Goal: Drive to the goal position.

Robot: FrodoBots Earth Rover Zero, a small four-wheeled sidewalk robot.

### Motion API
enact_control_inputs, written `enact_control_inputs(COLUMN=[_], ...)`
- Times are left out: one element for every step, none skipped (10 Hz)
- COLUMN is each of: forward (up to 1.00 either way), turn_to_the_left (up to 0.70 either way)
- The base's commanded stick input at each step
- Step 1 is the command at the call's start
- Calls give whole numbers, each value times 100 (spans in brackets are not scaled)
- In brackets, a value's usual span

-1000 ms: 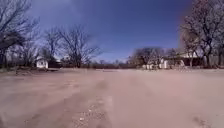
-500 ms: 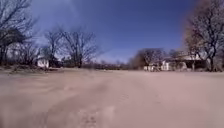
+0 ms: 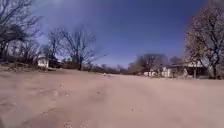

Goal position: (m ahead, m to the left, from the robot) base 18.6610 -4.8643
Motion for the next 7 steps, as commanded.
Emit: enact_control_inputs(forward=[100,100,100,100,100,100,100], turn_to_the_left=[0,0,0,0,0,0,0])
